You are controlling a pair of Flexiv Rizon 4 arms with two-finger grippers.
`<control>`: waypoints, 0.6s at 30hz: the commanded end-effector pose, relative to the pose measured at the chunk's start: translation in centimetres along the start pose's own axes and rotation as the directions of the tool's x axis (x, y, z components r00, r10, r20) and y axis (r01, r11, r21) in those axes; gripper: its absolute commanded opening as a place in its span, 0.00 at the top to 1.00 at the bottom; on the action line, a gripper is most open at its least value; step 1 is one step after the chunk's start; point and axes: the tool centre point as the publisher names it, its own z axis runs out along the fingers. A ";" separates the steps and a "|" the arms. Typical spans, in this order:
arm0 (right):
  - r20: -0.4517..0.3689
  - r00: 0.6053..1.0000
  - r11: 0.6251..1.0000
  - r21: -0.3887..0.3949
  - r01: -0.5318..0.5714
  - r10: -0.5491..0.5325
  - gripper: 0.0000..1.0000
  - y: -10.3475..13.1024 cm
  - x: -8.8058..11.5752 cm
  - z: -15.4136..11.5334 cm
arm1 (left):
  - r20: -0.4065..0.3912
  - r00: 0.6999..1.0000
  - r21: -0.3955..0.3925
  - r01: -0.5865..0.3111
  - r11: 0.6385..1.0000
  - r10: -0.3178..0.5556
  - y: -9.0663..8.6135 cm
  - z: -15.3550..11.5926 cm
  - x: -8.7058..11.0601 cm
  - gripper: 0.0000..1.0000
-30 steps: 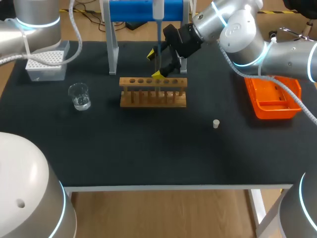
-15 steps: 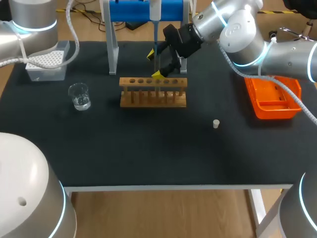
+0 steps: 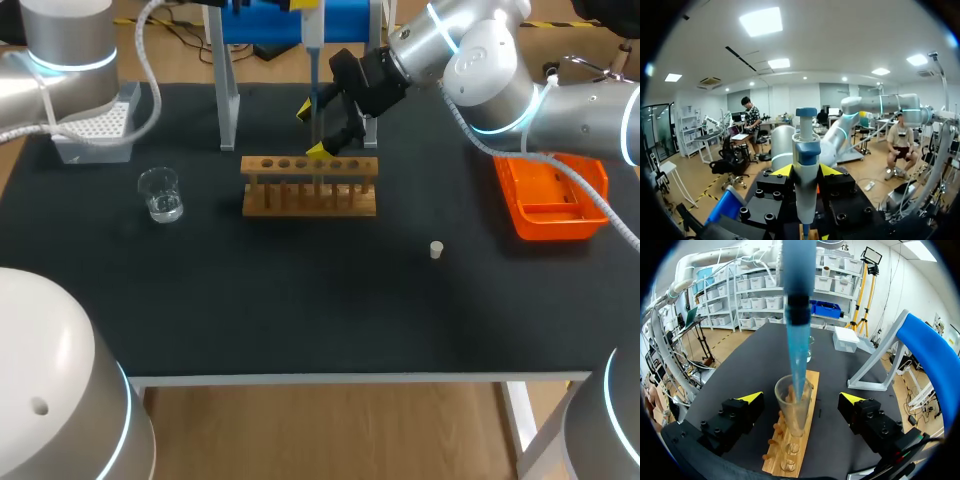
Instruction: Invert the test tube, pick up the pipette, mount the tip to pipette, aspirate from beaker and dispense into the tube, eject the tip, return the pipette, and cap with the stopper.
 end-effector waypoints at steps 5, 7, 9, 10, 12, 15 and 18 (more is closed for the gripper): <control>-0.002 1.000 1.000 0.002 0.000 0.000 0.00 0.0 0.0 -0.1 | -0.016 1.000 0.005 -0.002 1.000 0.002 0.8 0.4 -0.5 1.00; -0.002 1.000 1.000 0.002 0.000 0.000 0.00 0.0 0.0 -0.1 | -0.016 1.000 0.006 -0.001 1.000 0.002 0.9 0.3 -0.5 1.00; -0.002 1.000 1.000 0.002 0.000 0.000 0.00 0.0 0.0 -0.1 | -0.014 1.000 0.006 -0.002 1.000 0.002 1.1 0.2 -0.5 1.00; -0.002 1.000 1.000 0.002 0.000 0.000 0.00 0.0 0.0 -0.1 | -0.014 1.000 0.006 -0.001 1.000 0.001 1.2 0.2 -0.5 1.00; -0.002 1.000 1.000 0.002 0.000 0.000 0.00 0.0 0.0 -0.1 | -0.013 1.000 0.005 -0.001 1.000 0.001 1.3 0.2 -0.6 1.00; -0.002 1.000 1.000 0.002 0.000 0.000 0.00 0.0 0.0 -0.1 | -0.012 1.000 0.005 0.002 1.000 -0.002 1.6 0.2 -0.5 1.00; -0.002 1.000 1.000 0.002 0.000 0.000 0.00 0.0 0.0 -0.1 | -0.010 1.000 0.006 0.003 1.000 -0.002 1.7 0.1 -0.5 1.00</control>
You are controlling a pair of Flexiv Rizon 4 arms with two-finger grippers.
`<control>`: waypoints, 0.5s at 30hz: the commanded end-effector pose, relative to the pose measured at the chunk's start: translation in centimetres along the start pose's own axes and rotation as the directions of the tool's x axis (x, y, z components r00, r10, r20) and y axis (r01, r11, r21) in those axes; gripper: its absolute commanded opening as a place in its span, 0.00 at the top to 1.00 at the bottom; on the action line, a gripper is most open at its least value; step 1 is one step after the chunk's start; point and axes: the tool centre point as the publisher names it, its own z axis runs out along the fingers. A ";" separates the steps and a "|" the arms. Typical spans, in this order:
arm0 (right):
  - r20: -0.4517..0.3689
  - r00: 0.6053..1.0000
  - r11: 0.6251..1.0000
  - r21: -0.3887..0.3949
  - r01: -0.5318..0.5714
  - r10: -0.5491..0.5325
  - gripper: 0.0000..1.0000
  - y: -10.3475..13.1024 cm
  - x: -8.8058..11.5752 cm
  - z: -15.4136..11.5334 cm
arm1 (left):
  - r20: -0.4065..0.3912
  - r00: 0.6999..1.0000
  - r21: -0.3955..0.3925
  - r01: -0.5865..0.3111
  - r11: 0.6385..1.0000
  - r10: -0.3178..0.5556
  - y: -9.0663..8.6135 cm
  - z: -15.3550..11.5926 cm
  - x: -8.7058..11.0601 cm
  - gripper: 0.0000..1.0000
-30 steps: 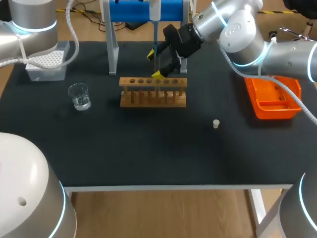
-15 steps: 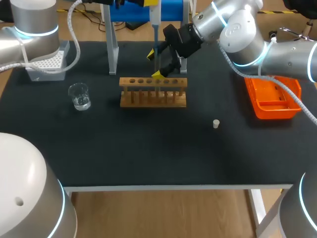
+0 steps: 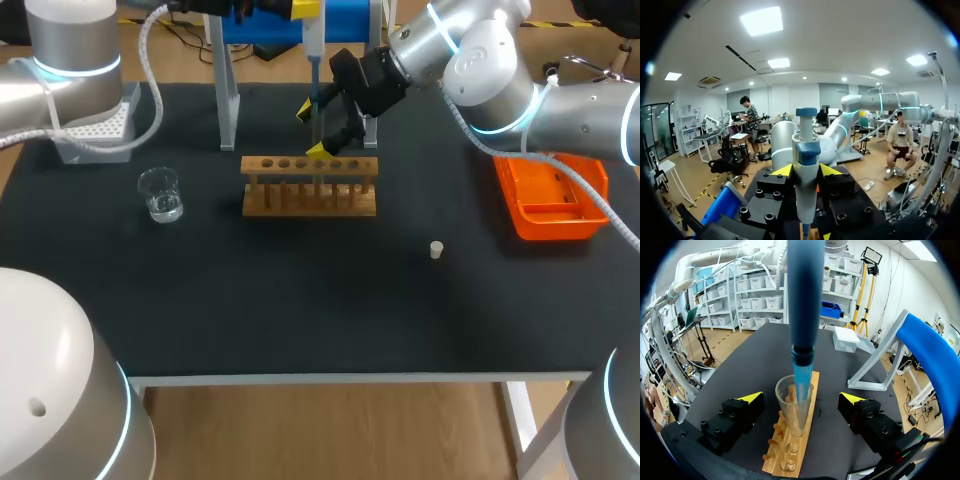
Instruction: Invert the test tube, pick up the pipette, mount the tip to pipette, aspirate from beaker and dispense into the tube, eject the tip, return the pipette, and cap with the stopper.
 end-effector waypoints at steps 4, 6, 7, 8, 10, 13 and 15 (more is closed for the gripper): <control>-0.002 1.000 1.000 0.002 0.000 0.000 0.00 0.0 0.0 -0.1 | -0.005 1.000 0.004 0.003 1.000 -0.003 0.5 -0.1 -0.2 1.00; -0.002 1.000 1.000 0.002 0.000 0.000 0.00 0.0 0.0 -0.1 | -0.004 1.000 0.004 0.004 1.000 -0.004 0.6 -0.1 -0.2 1.00; -0.002 1.000 1.000 0.002 0.000 0.000 0.00 0.0 0.0 -0.1 | -0.005 1.000 0.005 0.004 1.000 -0.004 0.7 0.0 -0.2 1.00; -0.002 1.000 1.000 0.002 0.000 0.000 0.00 0.0 0.0 -0.1 | -0.006 1.000 0.003 0.005 1.000 -0.005 0.8 0.0 -0.3 1.00; -0.002 1.000 1.000 0.002 0.000 0.000 0.00 0.0 0.0 -0.1 | -0.008 1.000 0.003 0.007 1.000 -0.007 0.9 0.0 -0.3 1.00; -0.002 1.000 1.000 0.002 0.000 0.000 0.00 0.0 0.0 -0.1 | -0.011 1.000 0.003 0.010 1.000 -0.010 1.0 0.1 -0.4 1.00; -0.002 1.000 1.000 0.002 0.000 0.000 0.00 0.0 0.0 -0.1 | -0.014 1.000 0.003 0.012 1.000 -0.012 1.1 0.2 -0.5 1.00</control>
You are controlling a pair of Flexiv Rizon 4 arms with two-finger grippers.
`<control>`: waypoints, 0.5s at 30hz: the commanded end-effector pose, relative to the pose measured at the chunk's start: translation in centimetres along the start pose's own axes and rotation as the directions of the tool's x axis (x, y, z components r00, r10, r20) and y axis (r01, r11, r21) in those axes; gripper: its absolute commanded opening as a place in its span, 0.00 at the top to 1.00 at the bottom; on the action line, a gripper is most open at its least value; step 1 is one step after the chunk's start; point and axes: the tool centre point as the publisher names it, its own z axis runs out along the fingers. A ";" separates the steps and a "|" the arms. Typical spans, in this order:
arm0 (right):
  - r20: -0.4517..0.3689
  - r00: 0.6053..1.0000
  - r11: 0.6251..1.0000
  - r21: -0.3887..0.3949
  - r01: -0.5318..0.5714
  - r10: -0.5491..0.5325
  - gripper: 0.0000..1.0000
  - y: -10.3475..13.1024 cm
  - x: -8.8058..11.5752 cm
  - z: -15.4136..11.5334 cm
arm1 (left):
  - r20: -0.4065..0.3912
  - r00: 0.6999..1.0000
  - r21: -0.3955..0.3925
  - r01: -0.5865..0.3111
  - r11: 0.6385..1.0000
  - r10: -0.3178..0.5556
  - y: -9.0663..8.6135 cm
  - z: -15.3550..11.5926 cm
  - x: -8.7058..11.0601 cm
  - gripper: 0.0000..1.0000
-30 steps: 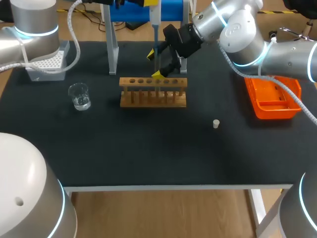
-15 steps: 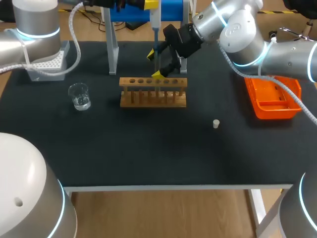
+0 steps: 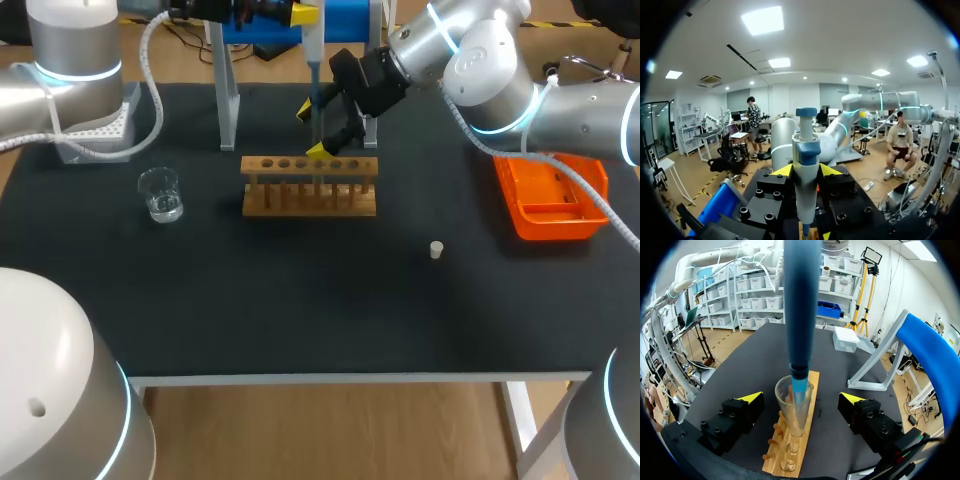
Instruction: Invert the test tube, pick up the pipette, mount the tip to pipette, aspirate from beaker and dispense into the tube, eject the tip, return the pipette, and cap with the stopper.
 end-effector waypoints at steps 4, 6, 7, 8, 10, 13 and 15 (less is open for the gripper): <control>-0.002 1.000 1.000 0.002 0.000 0.000 0.00 0.0 0.0 -0.1 | -0.021 1.000 -0.002 0.006 1.000 -0.006 0.3 0.2 -0.6 1.00; -0.002 1.000 1.000 0.002 0.000 0.000 0.00 0.0 0.0 -0.1 | -0.023 1.000 -0.003 0.007 1.000 -0.007 0.4 0.3 -0.6 1.00; -0.002 1.000 1.000 0.002 0.000 0.000 0.00 0.0 0.0 -0.1 | -0.023 1.000 -0.003 0.007 1.000 -0.007 0.4 0.3 -0.6 1.00; -0.002 1.000 1.000 0.002 0.000 0.000 0.00 0.0 0.0 -0.1 | -0.024 1.000 -0.003 0.008 1.000 -0.008 0.4 0.3 -0.7 1.00; -0.002 1.000 1.000 0.002 0.000 0.000 0.00 0.0 0.0 -0.1 | -0.026 1.000 -0.004 0.010 1.000 -0.010 0.4 0.3 -0.7 1.00; -0.002 1.000 1.000 0.002 0.000 0.000 0.00 0.0 0.0 -0.1 | -0.029 0.999 -0.006 0.014 1.000 -0.014 0.5 0.3 -0.8 1.00; -0.002 1.000 1.000 0.002 0.000 0.000 0.00 0.0 0.0 -0.1 | -0.032 0.999 -0.008 0.017 1.000 -0.017 0.5 0.4 -0.8 1.00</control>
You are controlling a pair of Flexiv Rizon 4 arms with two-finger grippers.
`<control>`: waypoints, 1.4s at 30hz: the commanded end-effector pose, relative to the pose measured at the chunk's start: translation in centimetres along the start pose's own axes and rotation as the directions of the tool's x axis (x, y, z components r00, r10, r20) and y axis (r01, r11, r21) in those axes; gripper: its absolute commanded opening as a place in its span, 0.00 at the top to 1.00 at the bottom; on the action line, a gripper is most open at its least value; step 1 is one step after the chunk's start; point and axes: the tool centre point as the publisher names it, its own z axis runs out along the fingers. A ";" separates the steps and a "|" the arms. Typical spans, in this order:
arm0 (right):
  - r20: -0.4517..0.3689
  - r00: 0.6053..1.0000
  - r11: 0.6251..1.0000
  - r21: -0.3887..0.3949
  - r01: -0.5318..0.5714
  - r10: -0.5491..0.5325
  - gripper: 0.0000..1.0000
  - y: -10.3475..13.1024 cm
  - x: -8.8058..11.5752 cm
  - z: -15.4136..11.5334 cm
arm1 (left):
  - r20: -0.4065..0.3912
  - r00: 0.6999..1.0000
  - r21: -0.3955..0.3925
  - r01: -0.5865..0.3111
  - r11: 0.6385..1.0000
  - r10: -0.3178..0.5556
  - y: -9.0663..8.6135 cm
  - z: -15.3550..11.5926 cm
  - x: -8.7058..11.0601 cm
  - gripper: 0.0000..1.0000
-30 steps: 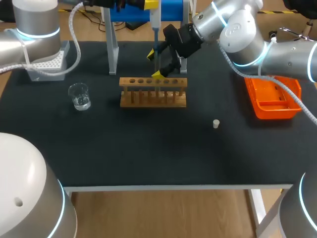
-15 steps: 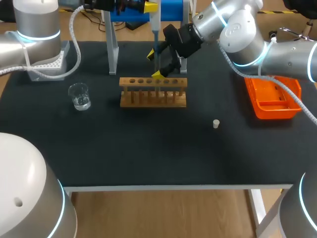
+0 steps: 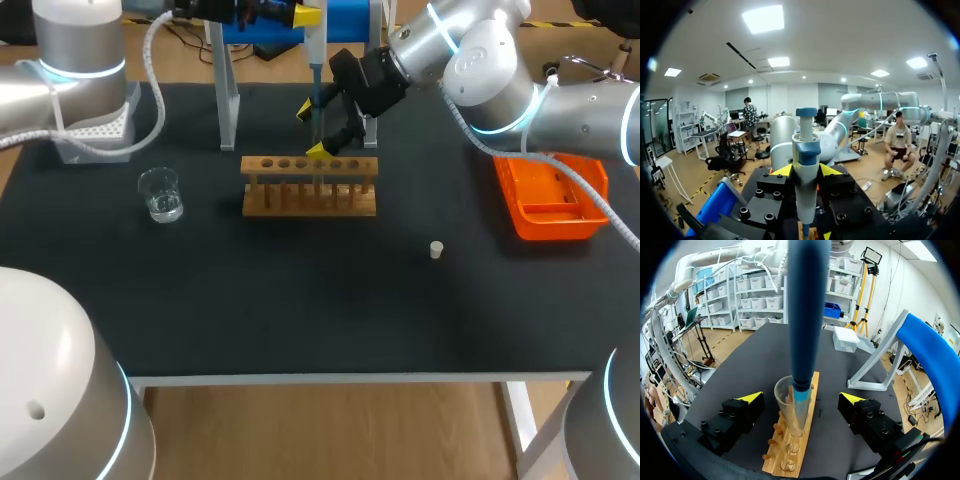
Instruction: Invert the test tube, pick up the pipette, mount the tip to pipette, aspirate from beaker and dispense into the tube, eject the tip, return the pipette, and cap with the stopper.
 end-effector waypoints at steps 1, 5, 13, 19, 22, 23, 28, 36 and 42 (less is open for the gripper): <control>-0.002 1.000 1.000 0.002 0.000 0.000 0.00 0.0 0.0 -0.1 | -0.013 1.000 -0.004 0.005 1.000 -0.005 0.1 0.0 -0.4 1.00; -0.002 1.000 1.000 0.002 0.000 0.000 0.00 0.0 0.0 -0.1 | -0.014 1.000 -0.007 0.010 1.000 -0.010 0.2 0.0 -0.4 1.00; -0.002 1.000 1.000 0.002 0.000 0.000 0.00 0.0 0.0 -0.1 | -0.018 1.000 -0.007 0.017 1.000 -0.017 0.4 0.2 -0.5 1.00; -0.002 1.000 1.000 0.002 0.000 0.000 0.00 0.0 0.0 -0.1 | -0.019 1.000 -0.004 0.018 1.000 -0.018 0.6 0.3 -0.4 1.00; -0.002 1.000 1.000 0.002 0.000 0.000 0.00 0.0 0.0 -0.1 | -0.020 1.000 -0.003 0.019 1.000 -0.019 0.7 0.3 -0.4 1.00; -0.002 1.000 1.000 0.002 0.000 0.000 0.00 0.0 0.0 -0.1 | -0.020 1.000 -0.003 0.020 1.000 -0.020 0.7 0.3 -0.4 1.00; -0.002 1.000 1.000 0.002 0.000 0.000 0.00 0.0 0.0 -0.1 | -0.019 1.000 -0.005 0.024 1.000 -0.024 0.8 0.3 -0.4 1.00; -0.002 1.000 1.000 0.002 0.000 0.000 0.00 0.0 0.0 -0.1 | -0.018 1.000 -0.004 0.024 1.000 -0.024 0.8 0.3 -0.3 1.00; -0.002 1.000 1.000 0.002 0.000 0.000 0.00 0.0 0.0 -0.1 | -0.015 0.999 -0.008 0.028 1.000 -0.029 0.8 0.3 -0.3 1.00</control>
